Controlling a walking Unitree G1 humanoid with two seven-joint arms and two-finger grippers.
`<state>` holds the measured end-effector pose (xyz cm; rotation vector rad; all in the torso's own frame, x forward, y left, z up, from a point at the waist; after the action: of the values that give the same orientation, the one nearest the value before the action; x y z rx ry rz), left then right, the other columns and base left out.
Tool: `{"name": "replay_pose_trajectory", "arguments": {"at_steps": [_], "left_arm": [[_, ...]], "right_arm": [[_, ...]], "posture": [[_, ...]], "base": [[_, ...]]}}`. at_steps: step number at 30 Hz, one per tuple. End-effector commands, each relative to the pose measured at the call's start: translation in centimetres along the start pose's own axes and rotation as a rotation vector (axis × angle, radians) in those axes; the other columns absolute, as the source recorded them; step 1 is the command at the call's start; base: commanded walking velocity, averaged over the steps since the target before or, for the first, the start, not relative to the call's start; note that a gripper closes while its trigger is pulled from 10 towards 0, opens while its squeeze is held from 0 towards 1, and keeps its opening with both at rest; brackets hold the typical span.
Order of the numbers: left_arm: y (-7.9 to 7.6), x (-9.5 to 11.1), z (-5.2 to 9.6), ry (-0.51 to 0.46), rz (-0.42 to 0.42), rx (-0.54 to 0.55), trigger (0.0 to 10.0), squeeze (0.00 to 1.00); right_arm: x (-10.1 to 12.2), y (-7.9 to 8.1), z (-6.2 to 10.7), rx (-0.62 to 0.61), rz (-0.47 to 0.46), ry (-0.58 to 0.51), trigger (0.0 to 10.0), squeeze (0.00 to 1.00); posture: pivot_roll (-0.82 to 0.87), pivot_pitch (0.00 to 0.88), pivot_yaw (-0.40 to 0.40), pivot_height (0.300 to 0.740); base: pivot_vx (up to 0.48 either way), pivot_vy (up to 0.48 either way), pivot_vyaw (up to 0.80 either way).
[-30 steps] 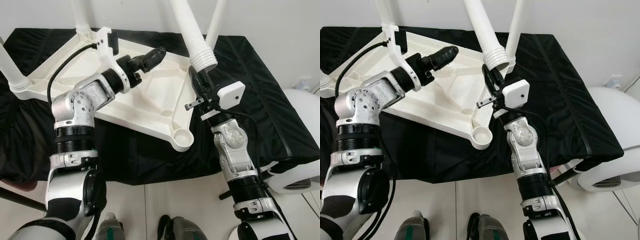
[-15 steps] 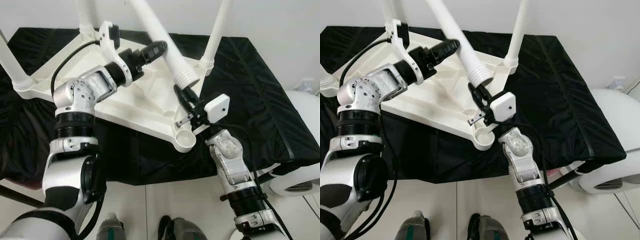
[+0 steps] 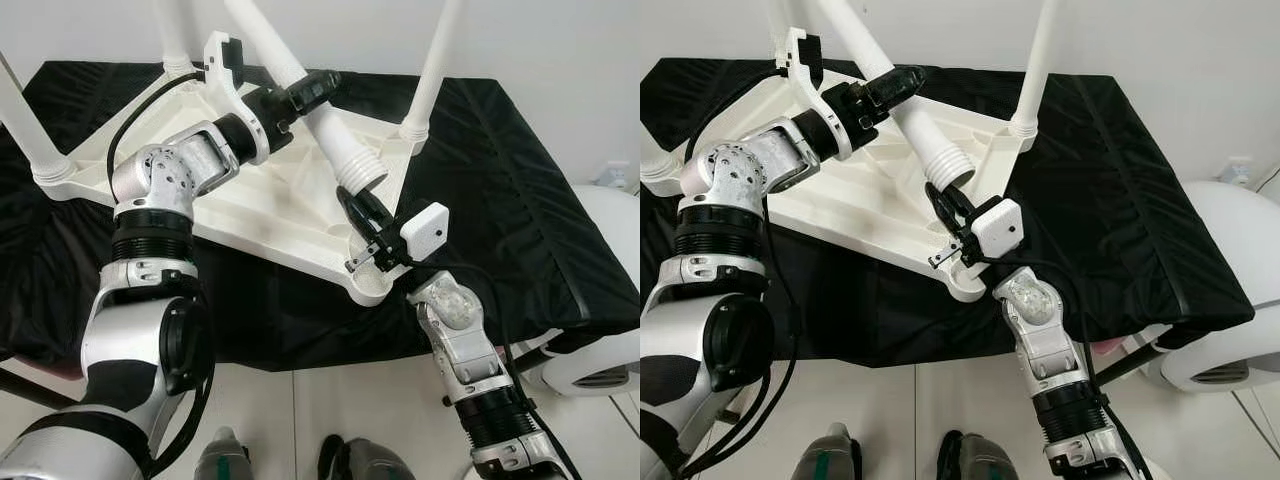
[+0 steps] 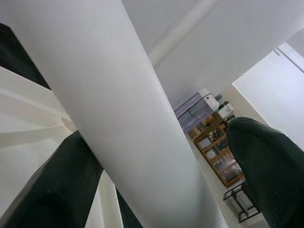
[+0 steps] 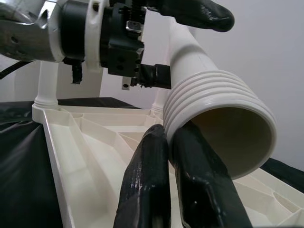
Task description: Building children table
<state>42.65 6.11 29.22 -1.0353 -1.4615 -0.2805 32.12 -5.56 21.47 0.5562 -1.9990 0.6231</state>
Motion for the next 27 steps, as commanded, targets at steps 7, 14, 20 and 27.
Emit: {"name": "replay_pose_trajectory", "arguments": {"at_steps": [7,14,20,27], "left_arm": [[0.7,2.0,-0.6,-0.035,0.006,0.053,10.0,0.00],[2.1,3.0,-0.4,-0.065,0.041,0.120,10.0,0.00],[2.4,3.4,-0.3,-0.088,0.077,0.126,0.0,0.00],[3.3,3.6,-0.2,-0.099,0.111,0.177,0.0,0.00]], "right_arm": [[-0.2,0.6,0.3,0.043,0.031,0.020,10.0,0.00],[-0.6,0.6,0.7,0.044,0.046,0.038,10.0,0.00],[-0.7,0.5,0.7,0.041,0.053,0.043,10.0,0.00],[-0.9,0.5,0.8,0.044,0.069,0.048,10.0,0.00]], "posture": [[0.01,0.031,-0.030,0.740],[0.01,0.032,-0.028,0.740],[0.01,0.033,-0.026,0.740],[0.02,0.034,-0.026,0.740]], "base": [[0.000,0.000,0.00],[0.000,0.000,0.00],[0.000,0.000,0.00],[0.000,0.000,0.00]]}}
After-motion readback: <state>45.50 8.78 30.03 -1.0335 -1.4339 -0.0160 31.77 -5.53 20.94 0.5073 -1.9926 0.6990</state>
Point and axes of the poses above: a point about 5 cm out from each wrist's last joint towards the gripper, its own z axis pointing back from the gripper into the wrist, its own x axis along the axis of the wrist's last joint, y = z × x, the point moved 6 cm from there along -z, pointing out of the wrist towards the gripper, and after that the axes turned 12 degrees about -z, right-handed, at the moved point
